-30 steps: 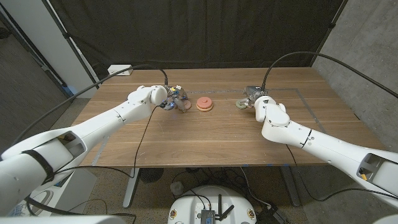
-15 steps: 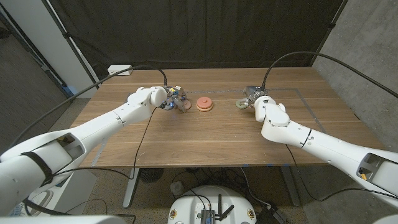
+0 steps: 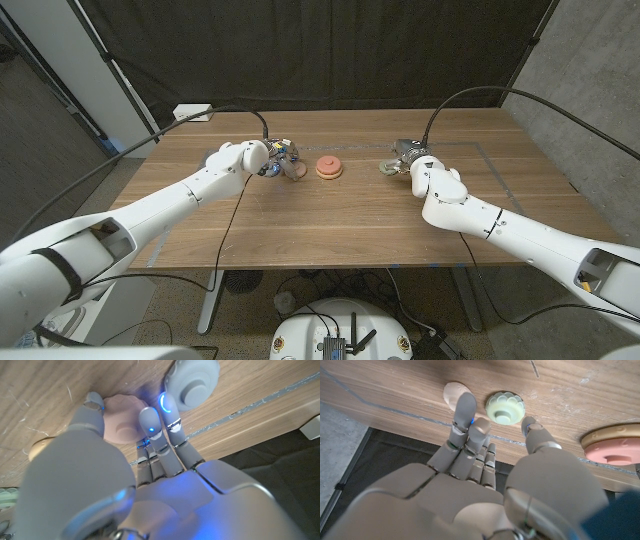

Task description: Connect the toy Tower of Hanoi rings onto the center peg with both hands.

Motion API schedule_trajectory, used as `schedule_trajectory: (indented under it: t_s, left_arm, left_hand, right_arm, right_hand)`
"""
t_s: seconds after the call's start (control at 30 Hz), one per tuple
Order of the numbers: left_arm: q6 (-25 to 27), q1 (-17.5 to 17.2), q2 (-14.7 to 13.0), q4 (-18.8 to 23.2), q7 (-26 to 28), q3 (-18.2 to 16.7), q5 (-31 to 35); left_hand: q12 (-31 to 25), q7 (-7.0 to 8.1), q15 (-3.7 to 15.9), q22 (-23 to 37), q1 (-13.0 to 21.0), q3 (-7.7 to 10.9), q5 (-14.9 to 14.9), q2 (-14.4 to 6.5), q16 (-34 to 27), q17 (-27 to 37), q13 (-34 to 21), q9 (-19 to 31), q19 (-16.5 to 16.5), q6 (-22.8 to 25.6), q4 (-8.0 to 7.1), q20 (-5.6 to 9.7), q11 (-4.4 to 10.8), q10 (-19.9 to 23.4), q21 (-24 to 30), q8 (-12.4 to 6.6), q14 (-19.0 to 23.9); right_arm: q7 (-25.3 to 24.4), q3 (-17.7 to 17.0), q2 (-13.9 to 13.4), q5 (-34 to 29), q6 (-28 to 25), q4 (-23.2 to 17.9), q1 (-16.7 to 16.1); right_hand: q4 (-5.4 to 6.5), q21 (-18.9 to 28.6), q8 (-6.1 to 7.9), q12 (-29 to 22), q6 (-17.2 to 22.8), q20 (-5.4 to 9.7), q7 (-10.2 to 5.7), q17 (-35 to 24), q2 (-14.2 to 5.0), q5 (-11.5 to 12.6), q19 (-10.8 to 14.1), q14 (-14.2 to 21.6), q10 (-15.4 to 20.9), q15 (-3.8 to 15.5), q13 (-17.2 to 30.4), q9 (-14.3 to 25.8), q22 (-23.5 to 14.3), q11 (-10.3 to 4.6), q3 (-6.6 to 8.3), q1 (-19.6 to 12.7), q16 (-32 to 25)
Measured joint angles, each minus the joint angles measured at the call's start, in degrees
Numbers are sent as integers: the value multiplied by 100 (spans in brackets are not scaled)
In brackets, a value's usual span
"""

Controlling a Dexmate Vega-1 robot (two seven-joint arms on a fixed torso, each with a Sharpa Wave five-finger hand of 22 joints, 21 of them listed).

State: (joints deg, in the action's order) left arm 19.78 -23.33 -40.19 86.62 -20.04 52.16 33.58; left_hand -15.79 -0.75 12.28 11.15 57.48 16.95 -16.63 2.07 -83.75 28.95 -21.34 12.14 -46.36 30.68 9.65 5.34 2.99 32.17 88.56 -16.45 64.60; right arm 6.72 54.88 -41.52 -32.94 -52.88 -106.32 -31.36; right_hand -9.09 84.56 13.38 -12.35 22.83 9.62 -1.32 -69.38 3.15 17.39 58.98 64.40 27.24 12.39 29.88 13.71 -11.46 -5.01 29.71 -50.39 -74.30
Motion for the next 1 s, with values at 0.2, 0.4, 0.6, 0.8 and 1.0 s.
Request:
schedule_trajectory:
  t_s: [0.2,0.4,0.6,0.8,1.0]
  left_arm:
    - [44,-20,0,33,87,-20,-5]
    - [67,-30,-12,85,119,-47,-8]
    - [72,-34,-47,138,125,-81,-20]
    - [125,-38,-97,212,115,-130,-57]
    - [140,-50,-148,308,125,-186,-68]
  left_hand:
    - [0,-9,31,89,100,48,-57,-50,-45,97,-14,3,-35,74,30,18,3,38,44,-17,51]
    - [2,-8,31,125,194,63,-59,-47,-89,177,-14,4,-35,75,16,18,-13,59,66,-16,51]
    - [7,-5,30,152,264,62,-101,-66,-89,226,-14,7,-45,78,16,8,-9,64,65,-16,50]
    - [11,36,31,178,264,87,-100,-67,-89,266,-254,34,-76,119,40,39,-2,85,65,-15,50]
    - [17,37,30,178,263,86,-100,-67,-89,280,-269,55,-76,119,40,39,5,92,65,-14,50]
  right_arm:
    - [-25,-19,-30,19,-2,-13,-18]
    - [-33,-22,-56,24,-23,-50,-22]
    - [-35,-22,-69,24,-41,-77,-22]
    - [-49,-22,-89,20,-62,-130,-22]
    - [-55,-11,-100,-15,-77,-169,-22]
  right_hand:
    - [0,21,0,0,0,0,0,0,0,0,0,0,0,0,0,0,0,0,0,0,0]
    - [0,21,0,0,0,0,0,0,0,0,0,0,0,0,0,0,0,0,0,0,0]
    - [0,21,0,6,0,0,0,1,0,0,0,0,0,0,0,0,-1,0,0,0,0]
    - [0,21,0,50,89,0,-26,7,0,-1,0,0,0,0,-1,0,-1,0,0,0,0]
    - [0,21,0,71,154,0,-51,-11,0,-1,0,0,-86,0,-1,0,-1,-1,0,0,0]
